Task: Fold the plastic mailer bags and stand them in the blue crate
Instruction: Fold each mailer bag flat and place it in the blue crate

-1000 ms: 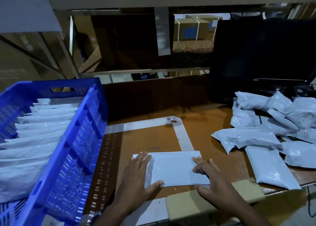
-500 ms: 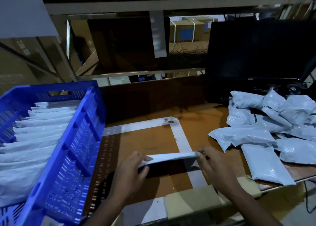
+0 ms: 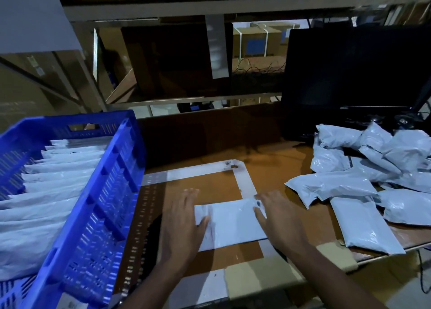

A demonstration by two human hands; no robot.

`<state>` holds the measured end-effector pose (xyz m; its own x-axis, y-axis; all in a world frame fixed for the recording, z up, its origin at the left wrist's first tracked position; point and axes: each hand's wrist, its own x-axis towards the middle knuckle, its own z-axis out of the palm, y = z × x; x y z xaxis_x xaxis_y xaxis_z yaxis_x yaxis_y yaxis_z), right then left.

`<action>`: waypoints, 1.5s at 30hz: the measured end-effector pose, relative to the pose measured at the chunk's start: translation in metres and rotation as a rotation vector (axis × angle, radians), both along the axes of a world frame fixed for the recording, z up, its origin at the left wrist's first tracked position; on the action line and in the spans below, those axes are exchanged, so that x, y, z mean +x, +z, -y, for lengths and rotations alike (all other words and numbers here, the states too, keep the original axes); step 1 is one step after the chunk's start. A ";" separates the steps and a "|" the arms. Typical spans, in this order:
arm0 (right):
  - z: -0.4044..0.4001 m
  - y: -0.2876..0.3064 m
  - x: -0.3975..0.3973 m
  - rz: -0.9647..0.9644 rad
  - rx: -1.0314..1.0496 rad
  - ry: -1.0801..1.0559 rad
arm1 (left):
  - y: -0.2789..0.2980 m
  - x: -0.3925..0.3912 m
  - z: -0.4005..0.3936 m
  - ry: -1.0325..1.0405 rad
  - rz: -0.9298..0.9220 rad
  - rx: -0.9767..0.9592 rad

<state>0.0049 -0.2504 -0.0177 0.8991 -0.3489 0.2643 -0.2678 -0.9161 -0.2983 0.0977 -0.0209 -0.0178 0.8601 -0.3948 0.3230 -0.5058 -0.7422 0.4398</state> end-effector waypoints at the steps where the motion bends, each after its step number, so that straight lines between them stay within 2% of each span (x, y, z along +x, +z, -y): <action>1: -0.006 -0.005 0.001 -0.048 -0.008 0.059 | 0.001 -0.003 0.005 -0.085 -0.029 0.025; 4: -0.024 -0.029 0.004 -0.203 -0.018 0.163 | -0.015 -0.013 0.018 -0.312 -0.211 0.255; 6: -0.032 -0.044 -0.004 -0.250 -0.073 0.177 | -0.030 -0.018 0.019 -0.375 -0.179 0.376; 8: -0.033 -0.049 -0.010 -0.256 -0.135 0.160 | -0.037 -0.020 0.017 -0.373 -0.145 0.404; 14: -0.033 -0.044 -0.010 -0.329 -0.118 0.149 | -0.037 -0.017 0.014 -0.365 -0.061 0.398; 19: -0.026 -0.036 -0.008 -0.321 -0.029 0.170 | -0.039 -0.012 0.013 -0.369 -0.072 0.420; 21: -0.025 -0.035 -0.008 -0.276 -0.028 0.149 | -0.038 -0.012 0.013 -0.366 -0.085 0.418; 25: -0.028 -0.036 -0.010 -0.313 -0.063 0.166 | -0.040 -0.016 0.014 -0.347 -0.084 0.417; 28: -0.022 -0.038 -0.008 -0.307 -0.008 0.191 | -0.038 -0.014 0.012 -0.283 -0.098 0.414; 34: -0.020 -0.030 -0.013 -0.307 0.038 0.109 | -0.035 -0.015 0.009 -0.182 -0.127 0.397; 45: -0.007 -0.033 -0.022 -0.341 -0.006 -0.006 | -0.035 -0.006 -0.005 -0.202 -0.163 0.340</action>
